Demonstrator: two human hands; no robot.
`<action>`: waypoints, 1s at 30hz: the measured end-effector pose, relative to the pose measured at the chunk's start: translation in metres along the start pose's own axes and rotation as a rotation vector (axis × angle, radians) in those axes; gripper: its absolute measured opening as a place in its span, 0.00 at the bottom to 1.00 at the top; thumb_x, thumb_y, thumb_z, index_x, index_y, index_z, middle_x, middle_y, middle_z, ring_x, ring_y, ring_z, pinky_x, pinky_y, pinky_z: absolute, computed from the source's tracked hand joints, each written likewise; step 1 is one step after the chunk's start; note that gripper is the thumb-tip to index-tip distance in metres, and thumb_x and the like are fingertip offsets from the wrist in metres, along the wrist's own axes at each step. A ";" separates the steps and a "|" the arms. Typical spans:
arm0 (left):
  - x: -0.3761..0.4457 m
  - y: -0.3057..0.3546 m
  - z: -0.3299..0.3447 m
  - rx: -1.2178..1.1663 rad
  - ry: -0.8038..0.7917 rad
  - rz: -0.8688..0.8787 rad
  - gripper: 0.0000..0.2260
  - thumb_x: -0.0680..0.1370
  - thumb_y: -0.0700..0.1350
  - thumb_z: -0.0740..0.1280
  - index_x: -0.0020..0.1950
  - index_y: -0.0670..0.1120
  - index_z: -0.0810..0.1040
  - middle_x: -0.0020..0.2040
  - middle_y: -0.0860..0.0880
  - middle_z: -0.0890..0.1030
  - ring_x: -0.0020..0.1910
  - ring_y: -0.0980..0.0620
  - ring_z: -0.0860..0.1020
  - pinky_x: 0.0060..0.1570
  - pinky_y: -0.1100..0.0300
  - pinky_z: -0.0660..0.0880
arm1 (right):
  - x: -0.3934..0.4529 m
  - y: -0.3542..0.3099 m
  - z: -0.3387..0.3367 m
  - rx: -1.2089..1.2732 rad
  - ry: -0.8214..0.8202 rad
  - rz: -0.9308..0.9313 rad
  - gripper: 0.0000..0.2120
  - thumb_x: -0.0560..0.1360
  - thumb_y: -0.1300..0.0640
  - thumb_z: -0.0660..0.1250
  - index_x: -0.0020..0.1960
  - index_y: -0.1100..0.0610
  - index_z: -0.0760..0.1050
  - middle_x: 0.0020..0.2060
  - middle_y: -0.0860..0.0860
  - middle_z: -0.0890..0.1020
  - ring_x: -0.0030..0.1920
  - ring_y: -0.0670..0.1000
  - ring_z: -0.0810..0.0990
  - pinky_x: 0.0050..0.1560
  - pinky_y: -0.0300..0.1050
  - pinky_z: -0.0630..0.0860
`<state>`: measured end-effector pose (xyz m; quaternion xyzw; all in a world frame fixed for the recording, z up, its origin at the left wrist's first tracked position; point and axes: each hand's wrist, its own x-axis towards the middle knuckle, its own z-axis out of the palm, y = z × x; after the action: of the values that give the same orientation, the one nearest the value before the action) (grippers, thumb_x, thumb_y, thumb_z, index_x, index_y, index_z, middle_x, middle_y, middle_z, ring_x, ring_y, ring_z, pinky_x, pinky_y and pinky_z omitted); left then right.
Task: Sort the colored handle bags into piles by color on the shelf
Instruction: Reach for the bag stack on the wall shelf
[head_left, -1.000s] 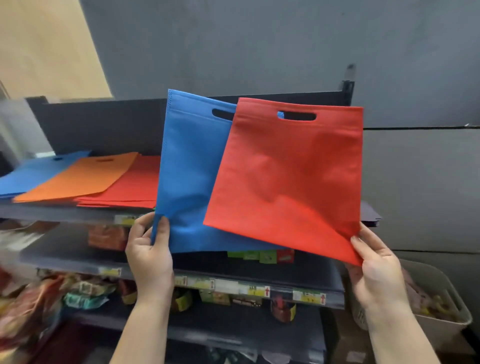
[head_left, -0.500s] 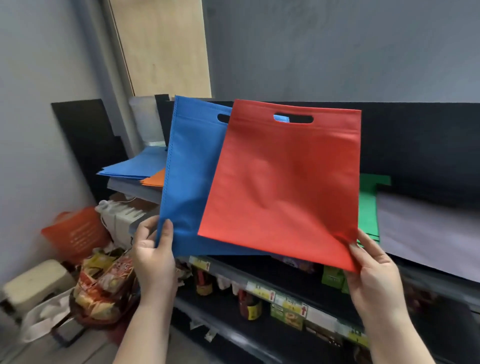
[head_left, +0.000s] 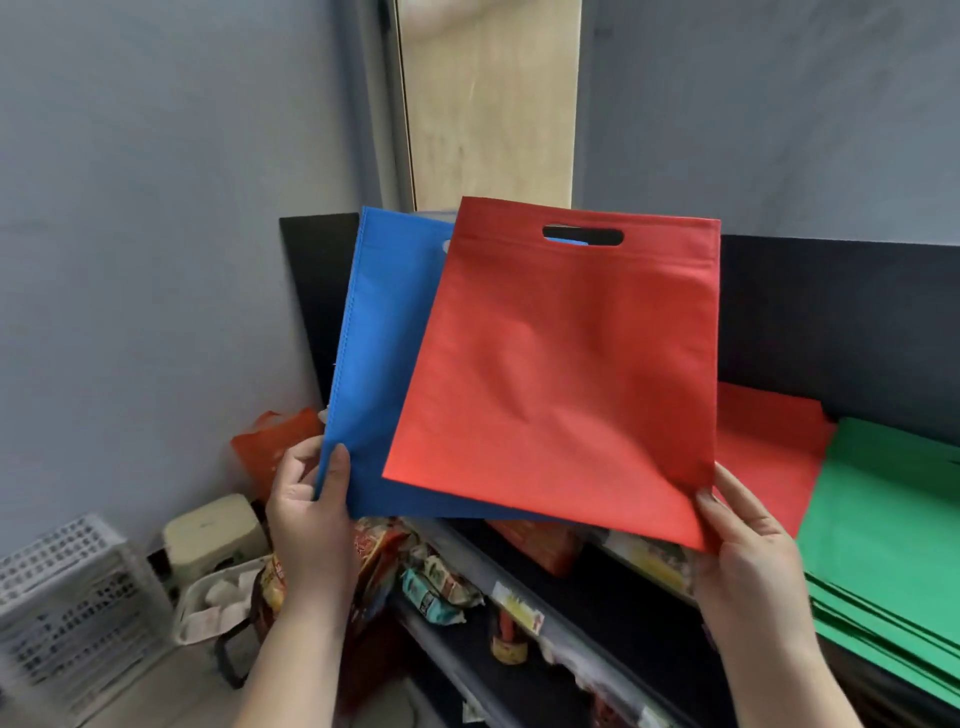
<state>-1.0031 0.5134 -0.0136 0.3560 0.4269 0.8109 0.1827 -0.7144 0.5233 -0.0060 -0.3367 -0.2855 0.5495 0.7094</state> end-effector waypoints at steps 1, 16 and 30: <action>0.012 -0.006 0.001 -0.001 0.008 -0.001 0.05 0.78 0.45 0.67 0.45 0.55 0.78 0.40 0.52 0.81 0.43 0.50 0.77 0.41 0.55 0.71 | 0.011 0.005 0.009 0.020 -0.013 0.004 0.17 0.77 0.69 0.59 0.47 0.53 0.84 0.39 0.49 0.85 0.36 0.42 0.82 0.37 0.34 0.79; 0.164 -0.084 0.017 0.032 -0.012 0.005 0.10 0.79 0.47 0.65 0.43 0.63 0.79 0.41 0.57 0.82 0.45 0.48 0.79 0.43 0.45 0.73 | 0.124 0.064 0.110 0.001 0.015 -0.036 0.15 0.78 0.68 0.59 0.58 0.56 0.79 0.44 0.52 0.86 0.41 0.46 0.83 0.46 0.39 0.80; 0.338 -0.173 0.043 -0.028 -0.213 -0.149 0.05 0.78 0.47 0.67 0.45 0.58 0.78 0.46 0.52 0.83 0.49 0.49 0.80 0.45 0.54 0.76 | 0.189 0.116 0.200 -0.036 0.171 -0.211 0.14 0.78 0.69 0.58 0.54 0.55 0.79 0.40 0.46 0.86 0.39 0.41 0.83 0.37 0.32 0.78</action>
<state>-1.2030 0.8385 0.0031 0.4048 0.4189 0.7587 0.2915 -0.8935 0.7594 0.0303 -0.3631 -0.2673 0.4361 0.7788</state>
